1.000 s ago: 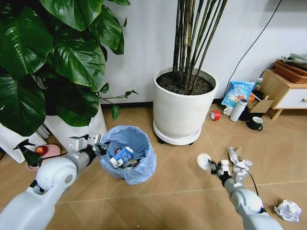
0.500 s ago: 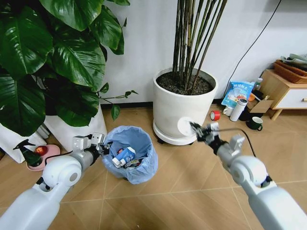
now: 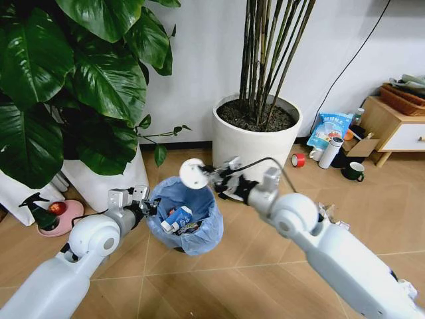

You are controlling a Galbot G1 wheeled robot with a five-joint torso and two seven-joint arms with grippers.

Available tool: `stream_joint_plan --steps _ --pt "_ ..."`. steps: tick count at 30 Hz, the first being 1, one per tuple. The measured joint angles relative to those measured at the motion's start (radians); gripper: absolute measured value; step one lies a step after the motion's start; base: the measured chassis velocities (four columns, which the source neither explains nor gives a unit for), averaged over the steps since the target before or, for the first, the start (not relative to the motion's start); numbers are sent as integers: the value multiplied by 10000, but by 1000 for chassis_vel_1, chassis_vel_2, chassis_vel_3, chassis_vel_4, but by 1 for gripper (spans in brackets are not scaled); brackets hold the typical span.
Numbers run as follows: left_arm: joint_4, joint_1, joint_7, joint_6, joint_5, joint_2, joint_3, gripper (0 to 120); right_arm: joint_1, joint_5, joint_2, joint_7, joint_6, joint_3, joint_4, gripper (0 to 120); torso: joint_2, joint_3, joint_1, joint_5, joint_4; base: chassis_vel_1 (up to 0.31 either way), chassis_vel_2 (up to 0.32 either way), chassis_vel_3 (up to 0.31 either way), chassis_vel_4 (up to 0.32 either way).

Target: Pick up the trash bin and place the garbage on the floor into it.

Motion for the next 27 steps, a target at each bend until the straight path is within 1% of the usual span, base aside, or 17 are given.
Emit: stream_joint_plan --steps 1,4,5,6,8,9,11,12,13,15,16,18,19,22,23,26,27 --pt "0 0 0 0 0 0 0 0 0 0 0 0 0 0 0 0 0 0 0 0 0 0 0 0 0" --pt "16 21 0 0 9 -72 -10 0 -8 -139 2 73 -106 -291 -6 14 0 -1 0 -1 -2 0 0 0 0" --pt "16 21 0 0 9 -72 -10 0 -8 -139 2 73 -106 -291 -6 14 0 -1 0 -1 -2 0 0 0 0" --pt "19 20 0 0 15 -95 -9 0 -23 -177 9 93 -106 -333 -24 17 0 -1 -1 -1 -2 0 0 0 0" --pt "23 12 -4 0 23 -141 6 0 -68 -219 18 114 -106 -382 -52 29 0 -1 0 0 -3 0 0 0 0" --pt "23 12 -4 0 23 -141 6 0 -68 -219 18 114 -106 -382 -52 29 0 -1 0 0 -3 0 0 0 0" --pt "23 11 -7 1 29 -148 14 0 -110 -235 19 117 -105 -383 -78 40 0 -1 0 1 -2 0 0 0 0" --pt "23 11 -7 1 29 -148 14 0 -110 -235 19 117 -105 -383 -78 40 0 -1 0 1 -2 0 0 0 0" --pt "23 16 -7 1 32 -148 13 0 -120 -223 20 128 -105 -367 -78 43 0 -1 -1 1 -2 0 0 0 0" --pt "21 28 -7 0 35 -146 6 0 -121 -200 22 146 -91 -317 -76 55 0 -1 0 0 -2 0 0 0 0" --pt "21 28 -7 0 35 -146 6 0 -121 -200 22 146 -91 -317 -76 55 0 -1 0 0 -2 0 0 0 0" --pt "14 36 -7 0 36 -140 -23 0 -129 -180 24 256 -75 -228 -46 64 0 -1 0 1 -1 0 0 0 0" --pt "14 36 -7 0 36 -140 -23 0 -129 -180 24 256 -75 -228 -46 64 0 -1 0 1 -1 0 0 0 0" --pt "0 118 -3 0 39 -151 -213 0 -645 -143 -48 677 -45 552 176 81 0 -1 -1 1 1 0 0 0 0" --pt "0 118 -3 0 39 -151 -213 0 -645 -143 -48 677 -45 552 176 81 0 -1 -1 1 1 0 0 0 0" --pt "-52 247 11 1 50 -195 -419 0 -1435 -381 -248 749 16 1543 398 93 0 -1 -1 3 -1 0 0 0 0" --pt "-52 247 11 1 50 -195 -419 0 -1435 -381 -248 749 16 1543 398 93 0 -1 -1 3 -1 0 0 0 0"
